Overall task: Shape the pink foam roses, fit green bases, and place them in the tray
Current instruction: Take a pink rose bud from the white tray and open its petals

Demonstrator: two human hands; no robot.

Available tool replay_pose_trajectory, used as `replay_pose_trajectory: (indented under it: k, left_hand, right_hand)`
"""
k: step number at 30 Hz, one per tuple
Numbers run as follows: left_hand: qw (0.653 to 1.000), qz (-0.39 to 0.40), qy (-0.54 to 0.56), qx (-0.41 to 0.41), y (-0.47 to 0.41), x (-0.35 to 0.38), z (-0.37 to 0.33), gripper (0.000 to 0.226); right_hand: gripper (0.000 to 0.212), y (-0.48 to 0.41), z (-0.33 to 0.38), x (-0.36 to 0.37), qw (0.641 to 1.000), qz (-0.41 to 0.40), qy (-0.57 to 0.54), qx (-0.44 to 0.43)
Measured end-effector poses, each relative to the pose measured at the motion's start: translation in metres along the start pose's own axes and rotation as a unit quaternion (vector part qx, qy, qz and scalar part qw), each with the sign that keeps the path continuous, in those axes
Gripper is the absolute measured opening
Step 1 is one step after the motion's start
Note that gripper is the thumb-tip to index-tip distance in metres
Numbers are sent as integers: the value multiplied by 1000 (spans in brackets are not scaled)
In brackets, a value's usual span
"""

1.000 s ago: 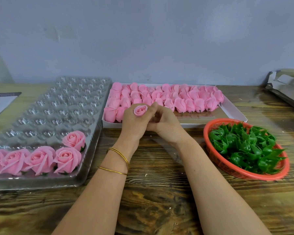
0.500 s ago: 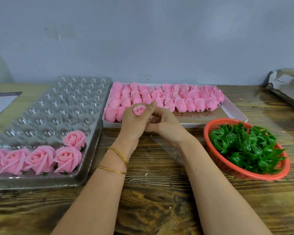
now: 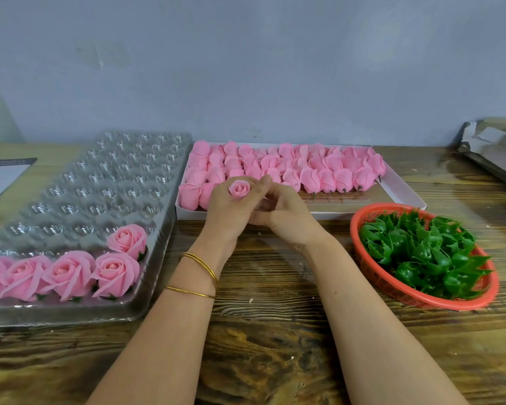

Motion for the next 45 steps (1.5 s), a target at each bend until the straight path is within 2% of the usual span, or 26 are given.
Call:
replay_pose_trajectory:
  k: [3, 6, 9, 16, 22, 26, 35, 39, 42, 45]
  left_hand:
    - [1000, 5, -4, 12, -1, -1, 0, 16]
    - [1000, 13, -7, 20, -2, -3, 2, 12]
    - [1000, 11, -12, 13, -2, -3, 2, 21]
    - [1000, 2, -7, -9, -5, -1, 7, 20]
    - [1000, -11, 6, -7, -6, 1, 8, 25]
    - [1000, 3, -13, 1, -5, -1, 7, 38]
    - [1000, 7, -24, 18, -5, -3, 6, 29]
    - [999, -3, -35, 15, -7, -3, 8, 36]
    - [999, -22, -28, -5, -7, -1, 9, 37]
    - [999, -31, -20, -16, -5, 0, 6, 44]
  right_hand:
    - [40, 0, 0, 0, 1000, 10, -2, 7]
    - [41, -1, -1, -1, 1000, 20, -3, 12]
    - [41, -2, -3, 0, 1000, 21, -15, 16]
    - [44, -1, -2, 0, 1000, 8, 9, 11]
    - [44, -3, 2, 3, 999, -33, 42, -7]
    - [43, -2, 1, 1, 999, -23, 23, 0]
    - [34, 0, 1, 3, 1000, 17, -10, 21]
    - [34, 1, 1, 1, 1000, 0, 4, 17]
    - [42, 0, 1, 1, 1000, -11, 22, 10]
    - [38, -2, 0, 0, 999, -33, 43, 5]
Point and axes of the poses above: each hand's wrist, its own y-axis away from the middle knuckle, its own x-axis out of the palm, z = x × y, the point moved 3 cm from there along -y, towards the middle knuckle, and after that the axes turned 4 degrees about y, right-handed, at the moved point
